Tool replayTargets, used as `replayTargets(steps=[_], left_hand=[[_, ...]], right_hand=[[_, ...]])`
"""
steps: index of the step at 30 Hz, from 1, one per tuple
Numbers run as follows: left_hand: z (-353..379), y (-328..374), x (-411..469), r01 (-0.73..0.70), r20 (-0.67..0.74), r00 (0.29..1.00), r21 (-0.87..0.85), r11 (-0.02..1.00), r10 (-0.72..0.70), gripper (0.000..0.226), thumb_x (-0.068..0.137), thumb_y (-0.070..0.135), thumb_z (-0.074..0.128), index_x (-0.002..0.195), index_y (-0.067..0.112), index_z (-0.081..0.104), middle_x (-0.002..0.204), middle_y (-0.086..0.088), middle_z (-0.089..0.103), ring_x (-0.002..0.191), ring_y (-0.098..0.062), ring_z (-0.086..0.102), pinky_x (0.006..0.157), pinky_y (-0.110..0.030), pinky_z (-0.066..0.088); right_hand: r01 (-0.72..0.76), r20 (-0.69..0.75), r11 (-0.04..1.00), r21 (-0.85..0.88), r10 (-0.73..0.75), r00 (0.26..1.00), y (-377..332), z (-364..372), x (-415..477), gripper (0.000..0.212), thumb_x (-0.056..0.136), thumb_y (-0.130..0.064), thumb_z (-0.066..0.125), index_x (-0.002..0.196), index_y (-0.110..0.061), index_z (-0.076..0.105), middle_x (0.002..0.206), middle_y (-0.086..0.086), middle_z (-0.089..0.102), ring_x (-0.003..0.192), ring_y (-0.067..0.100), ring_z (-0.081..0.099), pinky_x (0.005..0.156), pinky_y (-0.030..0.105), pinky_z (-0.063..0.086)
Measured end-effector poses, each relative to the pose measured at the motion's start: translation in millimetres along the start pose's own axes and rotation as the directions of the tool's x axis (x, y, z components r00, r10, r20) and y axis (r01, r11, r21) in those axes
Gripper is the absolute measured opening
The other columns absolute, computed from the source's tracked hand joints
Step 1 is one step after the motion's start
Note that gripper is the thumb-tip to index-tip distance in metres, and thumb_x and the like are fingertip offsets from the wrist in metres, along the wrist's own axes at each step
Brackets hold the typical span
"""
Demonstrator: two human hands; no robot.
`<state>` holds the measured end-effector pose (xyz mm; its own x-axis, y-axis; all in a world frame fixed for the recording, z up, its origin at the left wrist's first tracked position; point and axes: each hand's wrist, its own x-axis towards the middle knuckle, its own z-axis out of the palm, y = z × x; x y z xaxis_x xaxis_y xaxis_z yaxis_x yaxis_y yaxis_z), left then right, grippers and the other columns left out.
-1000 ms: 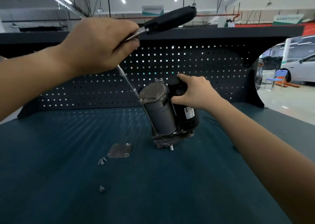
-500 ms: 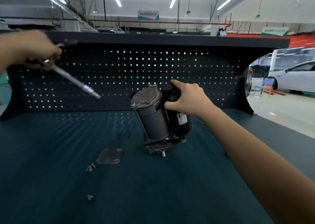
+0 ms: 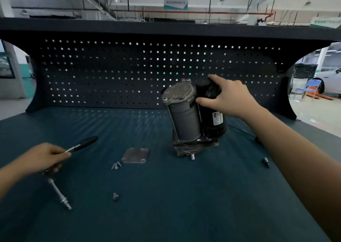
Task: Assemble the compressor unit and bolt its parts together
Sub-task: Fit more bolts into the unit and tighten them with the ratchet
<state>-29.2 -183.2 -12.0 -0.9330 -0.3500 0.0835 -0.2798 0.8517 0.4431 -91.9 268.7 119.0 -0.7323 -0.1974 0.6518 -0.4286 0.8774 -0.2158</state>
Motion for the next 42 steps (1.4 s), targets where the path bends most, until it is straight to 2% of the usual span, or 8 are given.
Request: replayTargets(steps=[8, 12, 16, 20, 27, 31, 35, 42], left_hand=[[21, 68, -18, -0.268, -0.023, 0.961, 0.164, 0.949, 0.275, 0.043, 0.087, 0.023, 0.062, 0.125, 0.003, 0.055, 0.127, -0.014, 0.056, 0.113, -0.024, 0.052, 0.095, -0.026, 0.037], [9, 172, -65, -0.635, -0.316, 0.747, -0.083, 0.768, 0.584, 0.073, 0.081, 0.055, 0.058, 0.14, 0.018, 0.037, 0.137, 0.012, 0.037, 0.126, -0.002, 0.033, 0.102, -0.016, 0.025], [3, 260, -79, -0.743, -0.368, 0.655, -0.154, 0.652, 0.66, 0.088, 0.077, 0.06, 0.055, 0.146, 0.019, 0.021, 0.15, 0.008, 0.025, 0.126, 0.004, 0.023, 0.098, -0.012, 0.019], [9, 291, -63, -0.666, -0.297, 0.735, -0.15, 0.731, 0.609, 0.086, 0.081, 0.054, 0.057, 0.145, 0.012, 0.019, 0.149, -0.003, 0.028, 0.137, -0.02, 0.025, 0.107, -0.029, 0.026], [23, 293, -58, -0.695, -0.427, 0.643, 0.024, 0.719, 0.636, 0.059, 0.085, 0.051, 0.051, 0.127, 0.01, 0.042, 0.123, -0.005, 0.048, 0.121, -0.022, 0.037, 0.092, -0.023, 0.027], [28, 292, -61, -0.716, -0.499, 0.58, 0.065, 0.695, 0.644, 0.06, 0.087, 0.048, 0.05, 0.131, 0.006, 0.041, 0.123, -0.006, 0.05, 0.12, -0.02, 0.039, 0.092, -0.02, 0.026], [28, 285, -70, -0.723, -0.508, 0.563, 0.08, 0.686, 0.652, 0.064, 0.085, 0.049, 0.046, 0.131, 0.005, 0.04, 0.123, -0.004, 0.05, 0.119, -0.018, 0.04, 0.093, -0.019, 0.026], [40, 250, -111, -0.668, -0.454, 0.588, 0.194, 0.718, 0.67, 0.079, 0.081, 0.056, 0.032, 0.137, 0.0, 0.035, 0.139, -0.011, 0.043, 0.133, -0.025, 0.035, 0.112, -0.043, 0.015]], right_hand=[[-0.006, -0.009, 1.0, 0.016, 0.006, 1.0, -4, -2, -9, 0.093, 0.066, -0.082, 0.026, 0.141, -0.027, 0.034, 0.123, 0.01, 0.059, 0.116, 0.032, 0.05, 0.091, 0.038, 0.038], [-0.037, -0.026, 0.995, 0.093, 0.04, 0.999, -2, 5, -11, 0.063, 0.086, -0.067, 0.032, 0.138, -0.031, 0.034, 0.124, 0.008, 0.055, 0.113, 0.031, 0.049, 0.086, 0.037, 0.036], [-0.127, 0.037, 0.776, 0.618, 0.133, 0.99, -4, 15, -17, 0.046, 0.09, -0.043, 0.047, 0.133, -0.033, 0.036, 0.103, -0.017, 0.052, 0.096, 0.009, 0.05, 0.075, 0.019, 0.036], [-0.16, 0.011, 0.596, 0.787, 0.246, 0.969, -6, 22, -19, 0.045, 0.087, -0.029, 0.056, 0.13, -0.027, 0.042, 0.113, -0.011, 0.052, 0.096, 0.003, 0.052, 0.073, 0.017, 0.039], [-0.261, 0.179, 0.301, 0.917, 0.275, 0.945, -10, 18, -20, 0.013, 0.083, -0.025, 0.064, 0.095, -0.021, 0.065, 0.094, 0.0, 0.071, 0.088, 0.017, 0.068, 0.071, 0.029, 0.055], [-0.307, 0.279, 0.36, 0.881, 0.127, 0.952, 1, 5, -17, 0.011, 0.077, -0.025, 0.071, 0.087, -0.022, 0.069, 0.084, -0.004, 0.074, 0.076, 0.01, 0.07, 0.059, 0.019, 0.053], [-0.273, 0.327, 0.521, 0.809, -0.011, 0.945, 4, -4, -16, 0.022, 0.074, -0.032, 0.072, 0.095, -0.022, 0.07, 0.099, -0.002, 0.072, 0.093, 0.013, 0.068, 0.081, 0.025, 0.051], [-0.057, 0.072, 0.546, 0.836, -0.006, 0.997, -18, 1, -63, 0.031, 0.066, -0.04, 0.074, 0.095, -0.031, 0.07, 0.09, -0.011, 0.073, 0.088, 0.002, 0.067, 0.079, 0.019, 0.051]])
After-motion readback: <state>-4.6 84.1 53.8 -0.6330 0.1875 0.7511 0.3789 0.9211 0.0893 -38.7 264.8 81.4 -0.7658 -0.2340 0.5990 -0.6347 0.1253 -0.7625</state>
